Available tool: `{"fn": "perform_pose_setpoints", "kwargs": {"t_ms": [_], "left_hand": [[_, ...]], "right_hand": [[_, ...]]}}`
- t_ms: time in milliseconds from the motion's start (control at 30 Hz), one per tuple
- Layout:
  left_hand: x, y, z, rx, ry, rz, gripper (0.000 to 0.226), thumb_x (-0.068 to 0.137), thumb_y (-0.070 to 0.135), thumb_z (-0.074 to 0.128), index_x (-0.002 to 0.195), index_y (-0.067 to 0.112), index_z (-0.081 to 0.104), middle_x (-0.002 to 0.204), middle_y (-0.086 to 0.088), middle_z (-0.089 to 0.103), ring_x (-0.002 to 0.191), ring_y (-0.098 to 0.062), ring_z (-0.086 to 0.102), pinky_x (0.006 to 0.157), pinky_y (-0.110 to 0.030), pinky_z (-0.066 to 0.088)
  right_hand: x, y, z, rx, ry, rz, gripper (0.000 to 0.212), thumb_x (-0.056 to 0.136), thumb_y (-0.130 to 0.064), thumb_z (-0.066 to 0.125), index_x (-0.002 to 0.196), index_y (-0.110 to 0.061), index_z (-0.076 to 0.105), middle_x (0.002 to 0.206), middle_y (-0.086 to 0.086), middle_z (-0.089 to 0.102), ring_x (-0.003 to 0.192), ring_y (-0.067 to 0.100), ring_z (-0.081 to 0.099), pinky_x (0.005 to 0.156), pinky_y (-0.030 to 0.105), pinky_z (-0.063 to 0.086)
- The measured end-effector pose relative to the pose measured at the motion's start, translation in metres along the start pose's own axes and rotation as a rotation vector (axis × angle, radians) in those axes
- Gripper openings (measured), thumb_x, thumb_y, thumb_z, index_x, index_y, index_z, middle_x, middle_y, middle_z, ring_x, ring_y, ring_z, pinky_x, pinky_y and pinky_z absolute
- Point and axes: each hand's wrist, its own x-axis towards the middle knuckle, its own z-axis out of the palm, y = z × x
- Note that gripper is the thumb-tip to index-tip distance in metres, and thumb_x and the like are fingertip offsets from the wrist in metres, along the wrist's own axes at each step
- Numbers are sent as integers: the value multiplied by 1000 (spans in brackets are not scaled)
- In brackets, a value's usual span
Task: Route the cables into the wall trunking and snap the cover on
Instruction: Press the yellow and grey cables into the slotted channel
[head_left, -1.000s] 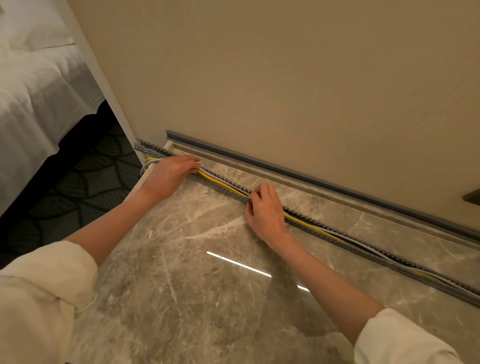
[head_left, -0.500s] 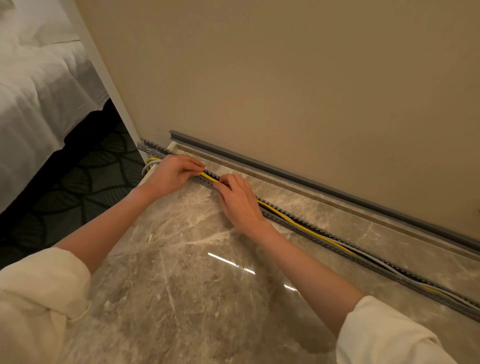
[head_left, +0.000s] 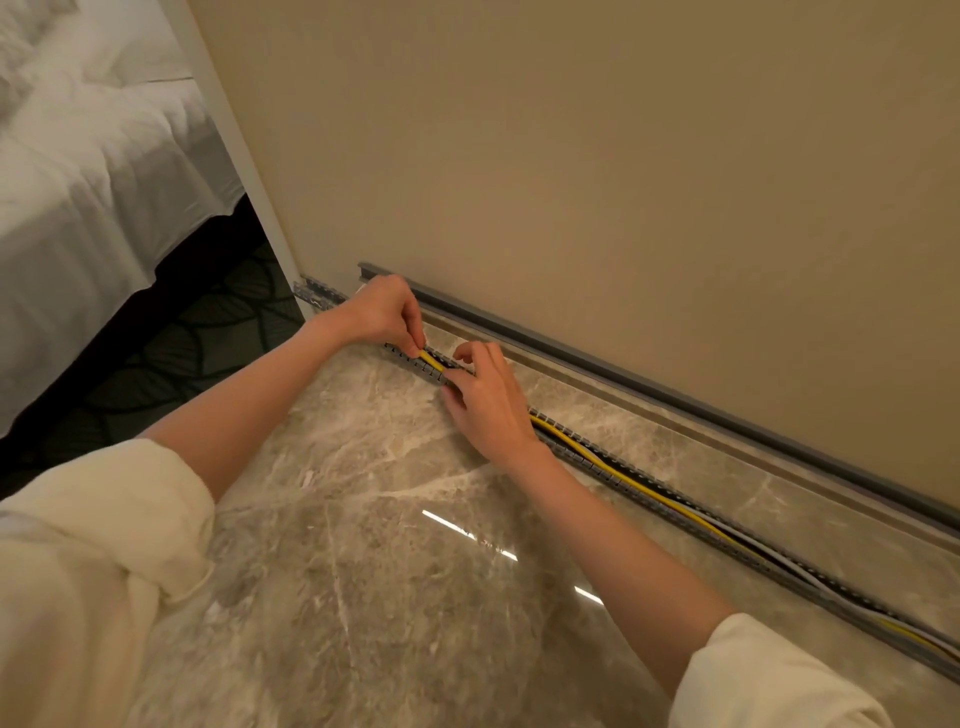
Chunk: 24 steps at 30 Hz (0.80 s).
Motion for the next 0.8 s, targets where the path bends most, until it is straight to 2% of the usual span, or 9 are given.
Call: {"fn": "perform_pose_setpoints", "kwargs": {"t_ms": [100, 200, 267, 333, 433, 533, 633, 700, 800], "left_hand": [[1, -2, 3, 78, -9, 57, 12, 65, 7, 82, 75, 11, 76, 80, -6, 75, 68, -9, 63, 62, -13, 43], [-8, -11, 5, 103, 44, 149, 9, 72, 7, 77, 79, 12, 76, 86, -4, 75, 82, -16, 67, 76, -28, 51], [-21, -17, 8, 133, 107, 207, 10, 77, 9, 74, 85, 14, 76, 96, -5, 74, 95, -21, 66, 86, -34, 51], [-34, -25, 14, 233, 193, 277, 17, 80, 11, 72, 96, 14, 75, 112, -8, 69, 108, -26, 60, 92, -38, 47], [-47, -42, 20, 302, 333, 346, 35, 80, 10, 71, 115, 9, 66, 122, -15, 64, 114, -32, 57, 97, -46, 47], [-54, -58, 20, 335, 443, 247, 64, 80, 11, 71, 138, 10, 43, 132, -16, 56, 120, -34, 52, 103, -47, 42], [-57, -73, 15, 263, 537, 63, 81, 77, 16, 74, 143, 16, 28, 134, -17, 48, 121, -33, 47, 102, -47, 40], [-60, -82, 13, 195, 583, -39, 78, 77, 24, 74, 140, 18, 29, 129, -15, 50, 117, -32, 49, 98, -47, 44], [-65, -93, 15, 141, 610, -143, 55, 83, 35, 68, 127, 12, 45, 114, -13, 62, 103, -30, 58, 85, -46, 51]], "right_hand": [[-1, 5, 2, 64, -32, 46, 24, 86, -17, 65, 108, -8, 70, 115, 10, 60, 110, 25, 52, 91, 34, 46], [0, 7, 2, 136, -76, 72, 27, 88, -16, 63, 114, -9, 68, 111, 9, 62, 104, 25, 54, 92, 36, 46], [0, 6, 1, 154, -85, 78, 28, 89, -15, 62, 115, -9, 67, 108, 9, 62, 101, 26, 53, 90, 36, 45], [0, 5, 1, 159, -82, 85, 28, 89, -14, 62, 115, -10, 67, 105, 8, 62, 98, 26, 52, 86, 35, 45], [1, 4, 1, 166, -82, 98, 26, 89, -12, 62, 114, -10, 68, 102, 8, 60, 95, 25, 50, 83, 34, 43], [2, 3, 1, 183, -86, 113, 23, 89, -9, 61, 110, -9, 70, 97, 9, 59, 92, 25, 48, 82, 32, 41], [5, 4, -1, 194, -94, 113, 21, 88, -8, 62, 106, -8, 72, 94, 9, 58, 90, 26, 47, 81, 34, 43], [5, 6, -1, 191, -103, 112, 21, 87, -9, 63, 107, -9, 72, 94, 8, 58, 91, 25, 47, 80, 33, 43], [5, 8, -1, 189, -119, 111, 22, 88, -11, 63, 108, -10, 71, 95, 7, 59, 91, 24, 48, 79, 32, 42]]}}
